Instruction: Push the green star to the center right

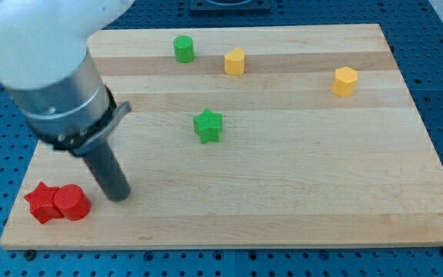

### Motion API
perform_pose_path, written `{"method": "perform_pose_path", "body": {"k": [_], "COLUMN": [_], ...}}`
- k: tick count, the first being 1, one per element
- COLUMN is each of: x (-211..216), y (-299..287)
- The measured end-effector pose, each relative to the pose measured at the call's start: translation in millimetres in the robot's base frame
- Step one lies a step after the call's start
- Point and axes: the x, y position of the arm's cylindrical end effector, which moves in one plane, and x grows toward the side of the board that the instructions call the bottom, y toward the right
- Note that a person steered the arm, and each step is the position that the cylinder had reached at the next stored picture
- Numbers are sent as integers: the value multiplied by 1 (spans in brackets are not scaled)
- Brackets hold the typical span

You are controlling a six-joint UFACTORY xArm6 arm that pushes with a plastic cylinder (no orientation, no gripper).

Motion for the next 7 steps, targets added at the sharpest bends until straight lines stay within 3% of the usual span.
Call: {"method": "perform_pose_path", "body": {"k": [4, 7], "x": [-92, -60], "y": [9, 41]}}
